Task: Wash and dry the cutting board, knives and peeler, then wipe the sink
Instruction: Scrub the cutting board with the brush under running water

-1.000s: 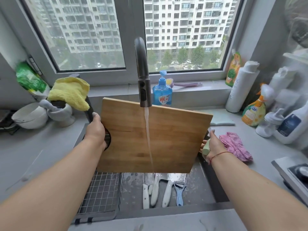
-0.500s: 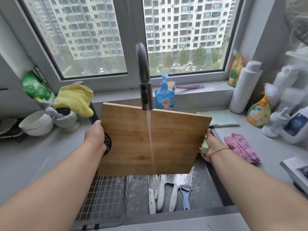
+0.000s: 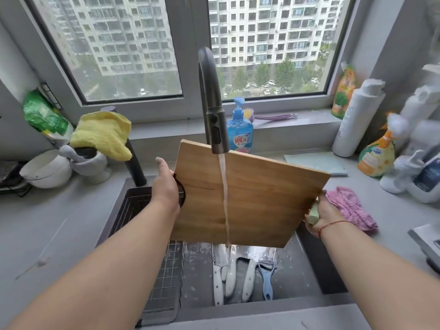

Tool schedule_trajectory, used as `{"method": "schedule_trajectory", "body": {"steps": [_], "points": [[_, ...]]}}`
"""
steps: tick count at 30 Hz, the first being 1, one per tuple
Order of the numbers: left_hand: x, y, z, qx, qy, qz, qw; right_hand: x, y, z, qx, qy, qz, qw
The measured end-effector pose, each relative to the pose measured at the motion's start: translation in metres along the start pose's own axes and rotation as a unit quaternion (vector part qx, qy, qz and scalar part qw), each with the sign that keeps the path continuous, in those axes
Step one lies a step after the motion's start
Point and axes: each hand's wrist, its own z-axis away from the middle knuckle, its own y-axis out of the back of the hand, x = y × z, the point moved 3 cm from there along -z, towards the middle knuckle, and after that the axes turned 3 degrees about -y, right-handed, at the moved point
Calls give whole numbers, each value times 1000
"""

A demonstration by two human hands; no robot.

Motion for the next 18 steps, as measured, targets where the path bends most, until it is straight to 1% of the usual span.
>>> {"method": "schedule_trajectory", "body": {"steps": [2,6,9,10,12,13,15,18], "points": [[-8,-5,0,5,3,0,1000,-8,6,-2,11,18,-6,1000],[-16,-16,4,-10,30,-23,999,-21,18,-9,35,34,-7,999],[-24,-23,5,-24,47,-10,999,-31,25,-20,28,68,-11,997],[-27,-25,4,-29,56,-4,998,-34,25,-21,15,72,-15,997],[-36,-27,-1,-43,77,15,996,-38,27,-24,14,78,-11,997],[-40,-26,1,-37,91,20,995,-39,28,-25,24,83,-9,996],[-56,-22,8,0,108,40,993,-40,36,-37,32,95,7,995],[-80,-11,12,32,117,98,988,-37,40,-51,24,109,24,993]]}}
